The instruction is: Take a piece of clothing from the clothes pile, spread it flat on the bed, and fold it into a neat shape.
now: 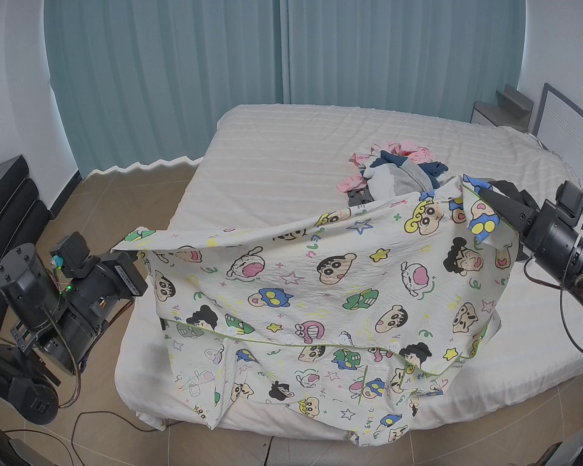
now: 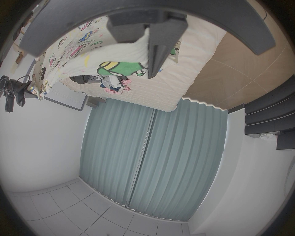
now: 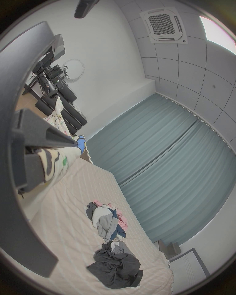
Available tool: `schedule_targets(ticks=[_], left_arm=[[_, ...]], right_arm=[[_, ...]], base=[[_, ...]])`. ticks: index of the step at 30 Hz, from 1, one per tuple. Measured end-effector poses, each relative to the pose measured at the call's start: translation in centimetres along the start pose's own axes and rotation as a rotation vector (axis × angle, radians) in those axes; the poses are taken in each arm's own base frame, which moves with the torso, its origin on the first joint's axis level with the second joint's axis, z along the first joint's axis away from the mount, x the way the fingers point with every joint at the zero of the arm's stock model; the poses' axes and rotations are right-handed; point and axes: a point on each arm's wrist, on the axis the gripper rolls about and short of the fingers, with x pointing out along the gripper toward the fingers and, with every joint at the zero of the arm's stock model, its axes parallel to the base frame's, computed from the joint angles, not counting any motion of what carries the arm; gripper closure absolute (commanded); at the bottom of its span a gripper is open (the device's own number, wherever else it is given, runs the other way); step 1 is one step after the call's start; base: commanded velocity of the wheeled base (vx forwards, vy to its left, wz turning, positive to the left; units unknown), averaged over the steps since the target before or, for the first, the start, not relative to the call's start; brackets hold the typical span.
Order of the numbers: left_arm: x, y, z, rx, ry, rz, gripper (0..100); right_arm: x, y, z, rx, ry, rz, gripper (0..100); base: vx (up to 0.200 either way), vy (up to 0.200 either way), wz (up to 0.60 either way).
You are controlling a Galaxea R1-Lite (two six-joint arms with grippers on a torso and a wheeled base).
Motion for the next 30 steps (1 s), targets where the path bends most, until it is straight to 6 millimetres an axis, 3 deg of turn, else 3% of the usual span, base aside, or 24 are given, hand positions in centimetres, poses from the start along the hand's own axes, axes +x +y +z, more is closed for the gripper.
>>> schedule_targets(ticks=[14,30], left_arm=[[5.5,0.5,-2.4,0.016,0.052,0.046,100],[10.9,1.2,-8.1,0.014,0.033,0.056,100]], right_arm=[[4.9,-3.4,-1.7,0.005,0.027,-0.050,100],[10.0,-7.9,-5.3,0.015,0.060,-0.095,100]], base=[[0.200,0.000,0.00],[0.000,0.000,0.00]])
